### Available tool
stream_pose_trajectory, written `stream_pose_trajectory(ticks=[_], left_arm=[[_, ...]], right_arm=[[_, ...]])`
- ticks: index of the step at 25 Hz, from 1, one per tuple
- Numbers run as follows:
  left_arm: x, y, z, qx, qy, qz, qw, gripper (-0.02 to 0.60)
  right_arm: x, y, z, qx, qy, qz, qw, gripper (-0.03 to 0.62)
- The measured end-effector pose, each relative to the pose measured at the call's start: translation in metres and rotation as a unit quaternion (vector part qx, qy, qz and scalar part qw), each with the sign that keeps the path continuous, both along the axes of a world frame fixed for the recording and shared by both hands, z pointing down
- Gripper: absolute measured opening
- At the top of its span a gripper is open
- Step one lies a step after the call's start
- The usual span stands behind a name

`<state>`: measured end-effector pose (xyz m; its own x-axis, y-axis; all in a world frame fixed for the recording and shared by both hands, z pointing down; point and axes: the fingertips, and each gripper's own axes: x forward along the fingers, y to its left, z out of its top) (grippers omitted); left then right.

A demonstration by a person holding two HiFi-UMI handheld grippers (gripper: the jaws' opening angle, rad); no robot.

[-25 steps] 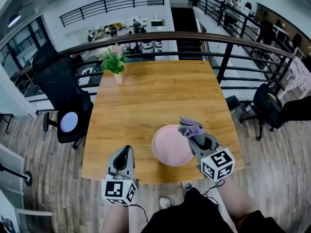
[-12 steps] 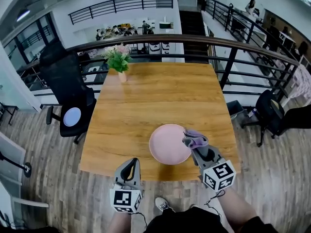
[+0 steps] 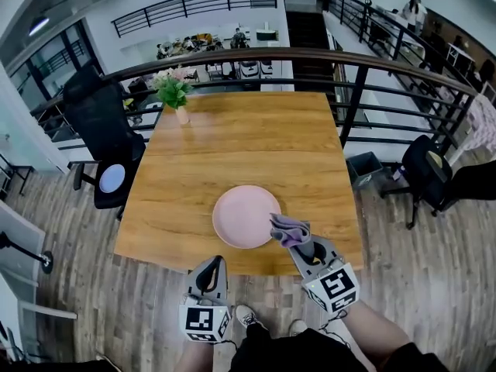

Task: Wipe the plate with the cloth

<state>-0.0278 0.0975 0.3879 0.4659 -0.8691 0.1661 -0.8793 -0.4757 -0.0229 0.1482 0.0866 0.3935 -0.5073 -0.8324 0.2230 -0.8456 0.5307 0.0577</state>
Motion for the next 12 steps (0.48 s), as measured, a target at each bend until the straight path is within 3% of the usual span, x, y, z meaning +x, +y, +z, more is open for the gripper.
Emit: stream_pose_trajectory(ticks=[12], left_arm=[[0.052,0.092,-0.001,0.002,-0.004,-0.049,0.9988,0.021]], right_arm=[[0.029,0.068,0.000,-0.017,-0.046,-0.063,0.997,0.072]])
